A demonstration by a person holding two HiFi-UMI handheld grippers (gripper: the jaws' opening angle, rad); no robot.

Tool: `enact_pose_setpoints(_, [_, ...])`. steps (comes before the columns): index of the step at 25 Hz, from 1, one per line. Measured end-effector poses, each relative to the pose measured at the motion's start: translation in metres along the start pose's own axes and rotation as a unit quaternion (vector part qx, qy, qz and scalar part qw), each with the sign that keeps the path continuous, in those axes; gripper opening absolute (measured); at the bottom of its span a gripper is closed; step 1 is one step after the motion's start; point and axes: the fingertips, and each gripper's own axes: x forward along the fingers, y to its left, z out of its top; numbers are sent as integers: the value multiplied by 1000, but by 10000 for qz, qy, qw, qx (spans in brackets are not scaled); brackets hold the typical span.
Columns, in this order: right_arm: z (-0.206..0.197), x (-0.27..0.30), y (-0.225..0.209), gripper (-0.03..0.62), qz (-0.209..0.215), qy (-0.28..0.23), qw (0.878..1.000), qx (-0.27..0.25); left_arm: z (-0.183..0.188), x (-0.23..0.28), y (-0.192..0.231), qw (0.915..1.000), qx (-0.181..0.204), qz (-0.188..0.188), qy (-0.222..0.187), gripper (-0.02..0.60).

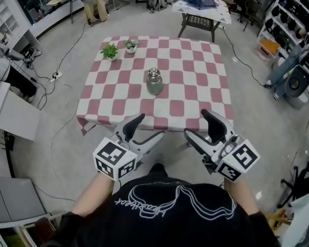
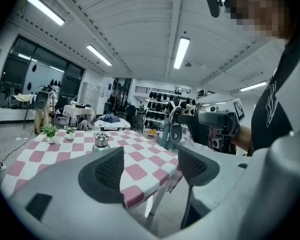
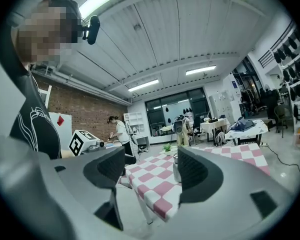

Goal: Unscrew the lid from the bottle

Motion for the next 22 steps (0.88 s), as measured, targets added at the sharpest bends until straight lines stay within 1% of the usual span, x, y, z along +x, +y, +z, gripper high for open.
enact_pose_setpoints(4, [-2,34,-26,321,-38,122,9999,65,0,26,42,9999,46,-21,117,327])
enact_pose_setpoints(9, [-13,60,-54,321,-126,491,9987,-52,-8,60,89,9997,46,125,209,334])
enact_pose_setpoints(11, [-20,72,-64,321,-150,652,9977,-98,-17,70,106,9994,58,128,326,336])
enact_pose_setpoints(13, [-26,85,-72,318,-158,775,9968,-79,-28,80,120,9987,90,85,500,336])
enact_pose_setpoints(16, [-31,96,-83,318,-196,872,9960,-35,-41,96,135,9971,237,43,724,336])
enact_pose_setpoints(22, [-35,109,-102,318,-281,939,9952,59,-55,122,165,9945,435,127,944,336])
